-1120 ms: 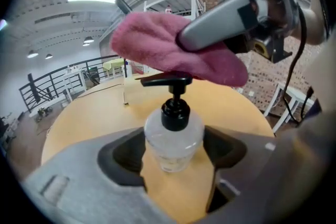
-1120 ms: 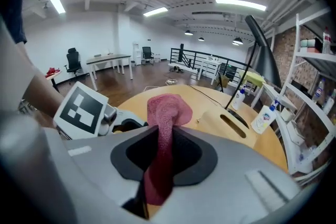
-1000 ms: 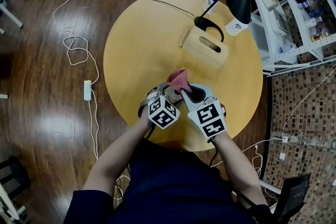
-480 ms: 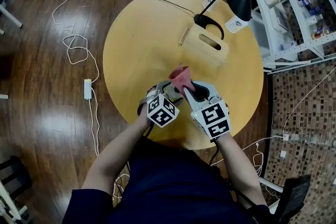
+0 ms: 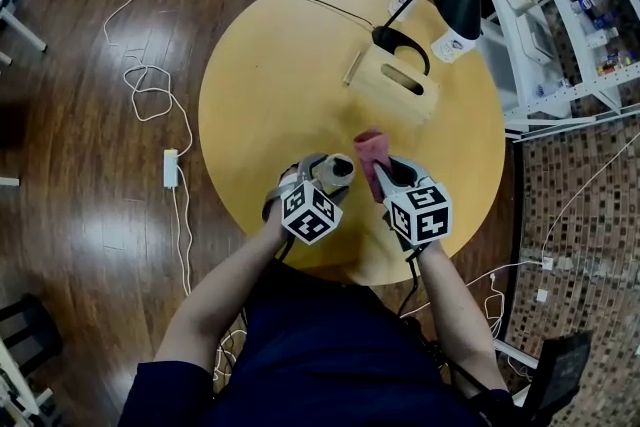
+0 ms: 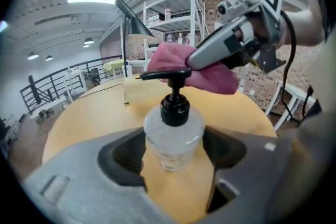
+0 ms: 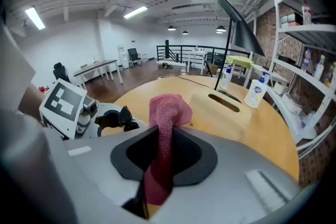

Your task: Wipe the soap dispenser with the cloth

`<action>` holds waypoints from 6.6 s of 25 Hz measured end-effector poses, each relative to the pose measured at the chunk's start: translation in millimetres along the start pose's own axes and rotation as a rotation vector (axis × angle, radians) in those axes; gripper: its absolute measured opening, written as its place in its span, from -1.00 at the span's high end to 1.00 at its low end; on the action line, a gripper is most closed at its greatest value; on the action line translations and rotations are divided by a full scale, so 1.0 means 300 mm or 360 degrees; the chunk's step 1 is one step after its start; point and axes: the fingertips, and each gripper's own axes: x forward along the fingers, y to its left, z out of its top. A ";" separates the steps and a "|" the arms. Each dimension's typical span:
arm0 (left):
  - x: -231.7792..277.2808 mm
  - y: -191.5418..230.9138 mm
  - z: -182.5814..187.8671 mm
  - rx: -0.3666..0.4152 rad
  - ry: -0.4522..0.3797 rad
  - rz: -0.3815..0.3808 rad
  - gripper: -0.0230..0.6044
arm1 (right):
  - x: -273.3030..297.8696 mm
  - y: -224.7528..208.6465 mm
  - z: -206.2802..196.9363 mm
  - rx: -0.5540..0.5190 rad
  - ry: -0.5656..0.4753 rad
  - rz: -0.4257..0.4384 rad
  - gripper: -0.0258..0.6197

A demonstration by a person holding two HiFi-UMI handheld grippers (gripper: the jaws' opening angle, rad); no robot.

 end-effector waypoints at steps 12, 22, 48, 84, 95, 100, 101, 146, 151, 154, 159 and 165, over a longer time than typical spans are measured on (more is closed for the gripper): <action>-0.016 0.012 -0.144 0.0116 0.0251 0.0016 0.02 | 0.031 0.252 -0.227 -0.0334 0.0367 0.0426 0.72; -0.187 0.026 0.019 0.0165 0.0080 0.0026 0.02 | 0.022 0.090 -0.084 -0.0040 0.0078 0.0271 0.71; -0.352 0.112 0.162 0.0115 0.0281 0.0318 0.18 | 0.088 0.244 -0.014 0.0113 -0.0196 0.0451 0.71; -0.116 0.056 0.019 0.0276 0.0438 0.0168 0.16 | 0.167 0.178 0.008 -0.0226 0.0044 0.0448 0.71; -0.118 0.048 0.001 0.0697 0.0527 -0.0193 0.15 | 0.074 0.303 -0.054 -0.0709 0.0138 0.0609 0.72; -0.134 0.054 0.002 0.0573 0.0584 -0.0025 0.15 | 0.090 0.199 -0.011 -0.0142 0.0071 0.0547 0.72; -0.135 0.053 0.005 0.0504 0.0571 0.0030 0.15 | 0.100 0.161 0.010 0.0015 0.0037 0.0538 0.72; -0.125 0.085 0.044 -0.0033 0.0216 0.0092 0.50 | 0.139 0.227 -0.105 0.0686 0.0208 0.0812 0.72; -0.128 0.078 0.036 0.0089 0.0251 0.0005 0.50 | 0.071 0.219 -0.142 0.0538 0.0228 0.0763 0.72; -0.130 0.075 0.032 0.0226 0.0251 -0.0097 0.50 | 0.095 0.137 -0.037 0.0677 0.0079 0.0693 0.72; -0.146 0.057 0.022 0.0490 0.0301 -0.0238 0.49 | 0.200 0.184 -0.017 0.0698 0.0152 0.0724 0.72; -0.165 0.078 0.017 -0.0115 0.0257 0.0019 0.34 | 0.121 0.252 -0.128 0.0646 0.0230 0.0792 0.72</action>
